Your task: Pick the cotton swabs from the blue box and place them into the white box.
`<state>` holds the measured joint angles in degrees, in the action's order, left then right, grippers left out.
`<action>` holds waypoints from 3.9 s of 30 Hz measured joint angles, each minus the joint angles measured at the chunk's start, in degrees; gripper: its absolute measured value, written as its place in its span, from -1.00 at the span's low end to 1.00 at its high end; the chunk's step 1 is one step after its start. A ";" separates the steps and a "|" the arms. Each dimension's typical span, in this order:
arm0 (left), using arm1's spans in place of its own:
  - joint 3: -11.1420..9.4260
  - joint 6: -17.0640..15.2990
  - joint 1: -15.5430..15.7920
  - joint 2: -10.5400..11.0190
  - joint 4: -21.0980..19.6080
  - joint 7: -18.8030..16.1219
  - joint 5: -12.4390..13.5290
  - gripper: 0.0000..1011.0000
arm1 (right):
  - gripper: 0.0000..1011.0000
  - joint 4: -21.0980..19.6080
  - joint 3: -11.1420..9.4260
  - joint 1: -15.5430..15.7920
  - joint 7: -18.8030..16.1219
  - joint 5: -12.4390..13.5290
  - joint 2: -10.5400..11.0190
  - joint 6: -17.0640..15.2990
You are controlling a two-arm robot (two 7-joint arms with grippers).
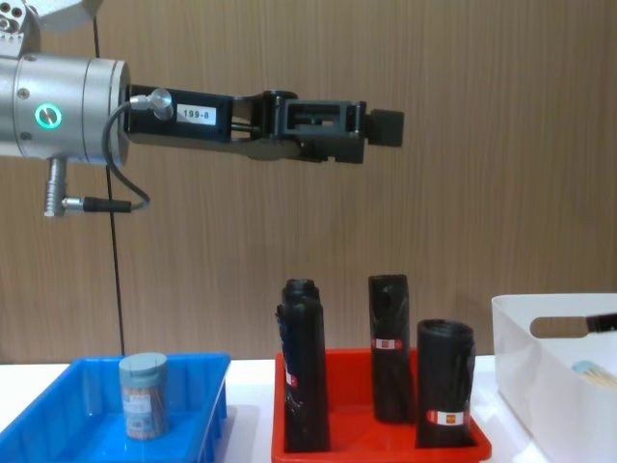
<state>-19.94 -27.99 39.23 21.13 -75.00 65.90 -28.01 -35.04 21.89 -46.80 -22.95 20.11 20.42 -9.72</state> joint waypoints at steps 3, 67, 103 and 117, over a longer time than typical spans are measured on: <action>0.00 0.00 0.00 0.00 0.00 0.00 0.00 0.99 | 0.98 -2.42 -0.32 1.12 0.45 0.41 0.59 -0.24; -1.69 7.47 -7.05 0.22 -5.01 -17.95 4.54 0.99 | 0.98 -43.24 -5.55 26.78 11.19 2.32 3.44 1.39; -4.24 18.72 -17.63 0.55 -12.57 -44.96 11.36 0.99 | 0.98 -64.72 -8.77 46.27 18.59 -3.28 -0.82 7.40; -5.26 23.25 -21.96 0.69 -15.60 -55.76 14.10 0.99 | 0.98 -66.20 -8.95 47.65 19.16 -3.68 -1.09 7.79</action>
<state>-25.19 -4.74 17.28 21.82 -90.59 10.14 -13.91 -101.24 12.94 0.84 -3.79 16.43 19.33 -1.93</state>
